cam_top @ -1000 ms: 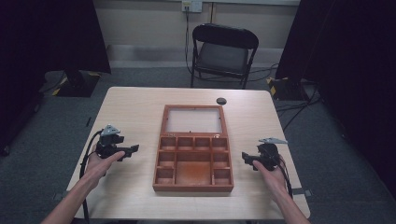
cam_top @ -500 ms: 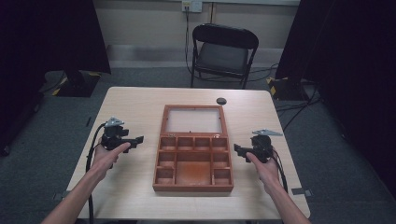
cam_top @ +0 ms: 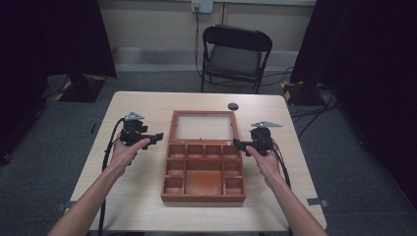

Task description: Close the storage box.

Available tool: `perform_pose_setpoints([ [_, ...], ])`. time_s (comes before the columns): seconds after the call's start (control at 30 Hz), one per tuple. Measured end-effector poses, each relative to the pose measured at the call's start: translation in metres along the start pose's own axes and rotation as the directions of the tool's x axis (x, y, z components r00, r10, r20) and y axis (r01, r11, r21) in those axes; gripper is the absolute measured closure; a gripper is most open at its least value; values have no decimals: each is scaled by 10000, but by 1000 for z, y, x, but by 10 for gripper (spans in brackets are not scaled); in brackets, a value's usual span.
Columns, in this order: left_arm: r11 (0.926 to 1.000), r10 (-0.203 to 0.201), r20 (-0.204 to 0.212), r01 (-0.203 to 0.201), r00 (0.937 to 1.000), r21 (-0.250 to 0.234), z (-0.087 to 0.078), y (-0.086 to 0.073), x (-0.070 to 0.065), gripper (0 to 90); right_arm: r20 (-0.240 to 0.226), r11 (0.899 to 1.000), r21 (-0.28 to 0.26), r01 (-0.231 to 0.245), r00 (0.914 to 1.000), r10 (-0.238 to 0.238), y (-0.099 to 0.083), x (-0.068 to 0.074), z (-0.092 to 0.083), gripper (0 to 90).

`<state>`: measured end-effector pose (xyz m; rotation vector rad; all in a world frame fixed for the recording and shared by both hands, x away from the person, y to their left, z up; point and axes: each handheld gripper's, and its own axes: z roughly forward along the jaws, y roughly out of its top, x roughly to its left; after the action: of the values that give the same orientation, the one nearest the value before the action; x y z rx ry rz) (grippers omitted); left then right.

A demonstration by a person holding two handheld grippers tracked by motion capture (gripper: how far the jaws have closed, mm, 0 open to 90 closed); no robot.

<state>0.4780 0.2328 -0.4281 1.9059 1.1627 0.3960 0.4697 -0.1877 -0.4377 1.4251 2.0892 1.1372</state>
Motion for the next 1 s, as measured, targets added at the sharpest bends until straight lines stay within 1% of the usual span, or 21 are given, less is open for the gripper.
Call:
perform_pose_setpoints([
  [0.03, 10000, 16, 58, -16, 10000, 64, 3, 3, -2, 201, -62, 10000, 8, 4, 10000, -4, 5, 0, 3, 162],
  [0.07, 9996, -96, 231, 90, 9997, 263, 12, 6, -6, 205, -446, 9998, 151, -149, 9989, 156, 12, 0, 11, 165],
  [0.1, 9996, -96, 231, 90, 9997, 263, 12, 6, -6, 205, -523, 9994, 326, -109, 9986, 126, 15, 1, 15, 164],
  [0.13, 9991, -66, 354, 51, 9994, 425, 16, 8, -9, 205, -523, 9994, 326, -109, 9986, 126, 15, 1, 15, 164],
  [0.17, 9989, 75, 426, -95, 9991, 458, 20, 9, -11, 205, -434, 9993, 368, 40, 9991, -24, 18, 3, 18, 163],
  [0.2, 9988, 108, 443, -129, 9990, 463, 24, 10, -13, 205, -453, 9996, 262, 107, 9989, -95, 19, 5, 22, 162],
  [0.23, 9988, -95, 379, 77, 9992, 474, 32, 11, -14, 205, -788, 9997, 235, -59, 9969, 77, 21, 5, 30, 149],
  [0.27, 9988, -95, 379, 77, 9992, 474, 32, 11, -14, 205, -788, 9997, 235, -59, 9969, 77, 21, 5, 30, 149],
  [0.3, 9976, -353, 452, 326, 9984, 607, 39, 10, -14, 205, -734, 9994, 330, -124, 9972, 148, 19, 3, 38, 157],
  [0.33, 9976, -353, 452, 326, 9984, 607, 39, 10, -14, 205, -734, 9994, 330, -124, 9972, 148, 19, 3, 38, 157],
  [0.37, 9970, -479, 515, 446, 9975, 637, 42, 9, -14, 205, -610, 9984, 563, 10, 9981, 24, 17, 1, 44, 153],
  [0.4, 9962, -484, 518, 445, 9975, 751, 46, 8, -14, 205, -587, 9983, 579, -16, 9983, 50, 16, 0, 47, 153],
  [0.47, 9958, -547, 496, 508, 9973, 766, 48, 8, -13, 205, -582, 9977, 675, -98, 9982, 137, 15, 0, 48, 154],
  [0.53, 9944, -870, 626, 829, 9942, 654, 46, 7, -13, 205, -543, 9968, 792, -64, 9985, 108, 14, -1, 52, 153],
  [0.57, 9952, -626, 552, 582, 9965, 784, 46, 7, -13, 204, -545, 9963, 856, -84, 9984, 131, 12, -1, 55, 151],
  [0.6, 9949, -633, 521, 590, 9966, 816, 46, 6, -12, 204, -607, 9956, 940, -45, 9981, 103, 11, -1, 57, 142],
  [0.67, 9936, -712, 636, 651, 9954, 926, 48, 5, -12, 201, -673, 9957, 892, -259, 9972, 319, 11, -1, 59, 144],
  [0.7, 9936, -712, 636, 651, 9954, 926, 48, 5, -12, 195, -632, 9957, 887, -257, 9975, 314, 11, 0, 61, 145],
  [0.8, 9921, -566, 617, 493, 9965, 1152, 53, 1, -14, 190, -575, 9949, 971, -277, 9978, 333, 12, 1, 64, 144],
  [0.83, 9911, -691, 670, 608, 9954, 1185, 56, -1, -15, 183, -534, 9929, 1104, -434, 9973, 495, 13, 3, 66, 140],
  [1.0, 9899, -842, 748, 748, 9936, 1205, 60, -2, -17, 173, -704, 9935, 1051, -447, 9961, 523, 12, 2, 69, 113],
])
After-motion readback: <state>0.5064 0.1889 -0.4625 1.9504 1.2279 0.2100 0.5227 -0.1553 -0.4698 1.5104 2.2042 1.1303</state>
